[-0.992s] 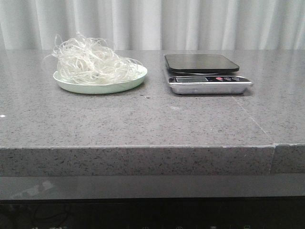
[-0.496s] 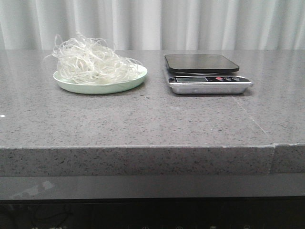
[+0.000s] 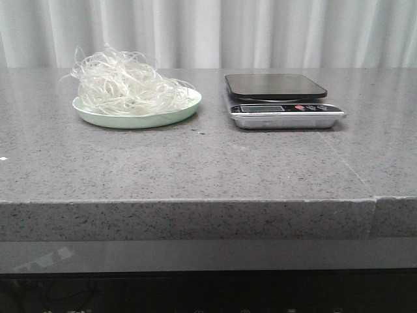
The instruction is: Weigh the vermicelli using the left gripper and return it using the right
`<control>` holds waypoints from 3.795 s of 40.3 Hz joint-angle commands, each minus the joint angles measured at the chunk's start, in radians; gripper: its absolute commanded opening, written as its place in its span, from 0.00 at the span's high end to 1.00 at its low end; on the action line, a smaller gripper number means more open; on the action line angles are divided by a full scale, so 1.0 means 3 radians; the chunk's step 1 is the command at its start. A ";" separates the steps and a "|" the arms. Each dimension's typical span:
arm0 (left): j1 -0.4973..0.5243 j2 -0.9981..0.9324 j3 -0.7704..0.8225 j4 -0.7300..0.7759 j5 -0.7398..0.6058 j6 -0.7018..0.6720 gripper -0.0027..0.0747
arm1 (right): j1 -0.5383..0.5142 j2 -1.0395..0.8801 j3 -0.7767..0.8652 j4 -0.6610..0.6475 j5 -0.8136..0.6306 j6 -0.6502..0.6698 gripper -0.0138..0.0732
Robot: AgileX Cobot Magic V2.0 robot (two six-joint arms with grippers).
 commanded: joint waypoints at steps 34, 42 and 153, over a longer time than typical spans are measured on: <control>0.0006 0.0642 -0.0099 -0.0030 0.0177 0.0012 0.28 | -0.0017 0.0476 0.0020 -0.0030 -0.0156 -0.0139 0.20; -0.0163 0.0886 -0.0099 -0.0040 0.0058 0.0101 0.29 | -0.0017 0.0476 0.0020 -0.0030 -0.0211 -0.0139 0.20; -0.1377 0.4442 -0.3926 -0.0027 0.0420 0.0141 0.76 | -0.0017 0.0476 0.0020 -0.0030 -0.0201 -0.0139 0.20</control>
